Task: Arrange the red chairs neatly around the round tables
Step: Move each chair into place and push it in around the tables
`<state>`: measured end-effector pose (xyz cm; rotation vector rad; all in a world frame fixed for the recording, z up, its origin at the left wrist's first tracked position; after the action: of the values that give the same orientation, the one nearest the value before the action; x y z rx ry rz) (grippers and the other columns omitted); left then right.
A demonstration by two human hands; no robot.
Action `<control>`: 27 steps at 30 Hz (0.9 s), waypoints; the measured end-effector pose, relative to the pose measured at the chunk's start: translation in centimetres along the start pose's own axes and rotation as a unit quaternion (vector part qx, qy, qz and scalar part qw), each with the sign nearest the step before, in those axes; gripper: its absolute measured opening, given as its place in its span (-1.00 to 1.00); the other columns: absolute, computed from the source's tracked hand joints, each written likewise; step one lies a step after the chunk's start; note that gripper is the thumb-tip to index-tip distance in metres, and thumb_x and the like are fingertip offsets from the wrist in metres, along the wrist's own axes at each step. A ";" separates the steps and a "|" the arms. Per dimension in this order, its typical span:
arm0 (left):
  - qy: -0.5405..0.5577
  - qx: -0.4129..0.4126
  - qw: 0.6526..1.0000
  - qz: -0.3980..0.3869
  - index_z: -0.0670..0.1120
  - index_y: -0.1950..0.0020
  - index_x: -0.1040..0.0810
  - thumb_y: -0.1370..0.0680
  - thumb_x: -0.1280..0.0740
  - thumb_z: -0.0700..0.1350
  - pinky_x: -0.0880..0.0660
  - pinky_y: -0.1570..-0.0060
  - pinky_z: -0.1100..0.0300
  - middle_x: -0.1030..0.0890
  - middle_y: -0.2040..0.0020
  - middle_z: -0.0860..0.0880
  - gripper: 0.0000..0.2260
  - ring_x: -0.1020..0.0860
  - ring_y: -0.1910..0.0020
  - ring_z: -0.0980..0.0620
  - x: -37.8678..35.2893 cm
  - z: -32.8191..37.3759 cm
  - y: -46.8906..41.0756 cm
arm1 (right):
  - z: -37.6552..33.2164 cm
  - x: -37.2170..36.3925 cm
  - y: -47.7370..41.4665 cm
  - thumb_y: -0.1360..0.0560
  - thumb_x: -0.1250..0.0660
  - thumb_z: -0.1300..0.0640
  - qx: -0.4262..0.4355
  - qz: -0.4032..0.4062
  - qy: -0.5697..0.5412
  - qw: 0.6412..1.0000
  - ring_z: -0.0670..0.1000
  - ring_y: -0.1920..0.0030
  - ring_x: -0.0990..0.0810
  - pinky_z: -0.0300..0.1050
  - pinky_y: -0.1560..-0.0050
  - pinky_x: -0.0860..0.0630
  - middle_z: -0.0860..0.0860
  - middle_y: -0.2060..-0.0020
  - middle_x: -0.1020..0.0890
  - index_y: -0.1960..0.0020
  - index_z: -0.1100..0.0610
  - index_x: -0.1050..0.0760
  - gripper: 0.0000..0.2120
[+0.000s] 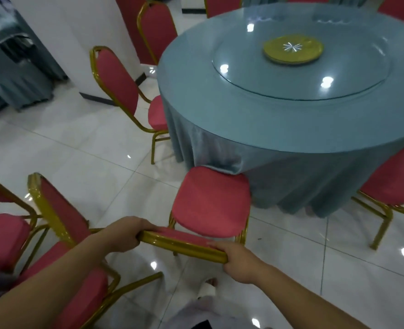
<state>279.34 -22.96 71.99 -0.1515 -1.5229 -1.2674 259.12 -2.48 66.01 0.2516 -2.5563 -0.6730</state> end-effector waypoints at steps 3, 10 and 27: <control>0.007 0.035 0.999 0.024 0.26 -0.33 -0.52 -0.52 -0.32 -0.23 -0.44 -0.15 0.24 -0.62 -0.16 0.19 -0.51 -0.54 -0.10 0.18 2.2 -6.3 -1.4 | -4.0 -0.5 -4.9 -0.52 -0.21 0.41 0.012 0.025 -0.021 0.999 -0.13 -0.21 -0.44 -0.62 -0.01 -0.27 -0.14 -0.24 -0.46 -0.50 -0.05 -0.35 -0.37; -0.002 0.111 0.985 0.135 0.13 -0.28 -0.57 -0.56 -0.34 -0.18 -0.47 -0.18 0.14 -0.61 -0.17 0.07 -0.66 -0.50 -0.18 0.06 9.0 -16.1 -5.8 | -10.0 -0.3 -15.1 -0.51 -0.22 0.36 -0.003 0.064 -0.028 0.998 -0.02 -0.41 -0.42 -0.11 -0.46 -0.33 -0.04 -0.44 -0.44 -0.54 -0.05 -0.31 -0.34; 0.026 0.101 0.983 0.153 -0.06 -0.23 -0.61 -0.57 -0.32 -0.27 -0.50 -0.10 0.08 -0.62 -0.03 -0.09 -0.73 -0.54 0.00 -0.06 18.9 -20.4 -16.8 | -12.5 9.3 -25.2 -0.50 -0.21 0.35 -0.117 0.171 0.004 0.978 0.13 -0.05 -0.61 0.00 -0.10 -0.57 0.03 -0.03 -0.66 -0.31 -0.12 -0.54 -0.47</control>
<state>273.62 -54.89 72.77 -0.2107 -1.5074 -0.8636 258.62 -32.12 66.57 -0.2575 -2.3982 -0.8227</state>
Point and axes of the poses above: each hand's wrist, its own y-axis away from the middle knuckle, its own x-axis out of the back of the hand, z = x × y, the point moved 6 cm from there along -y, towards the middle knuckle
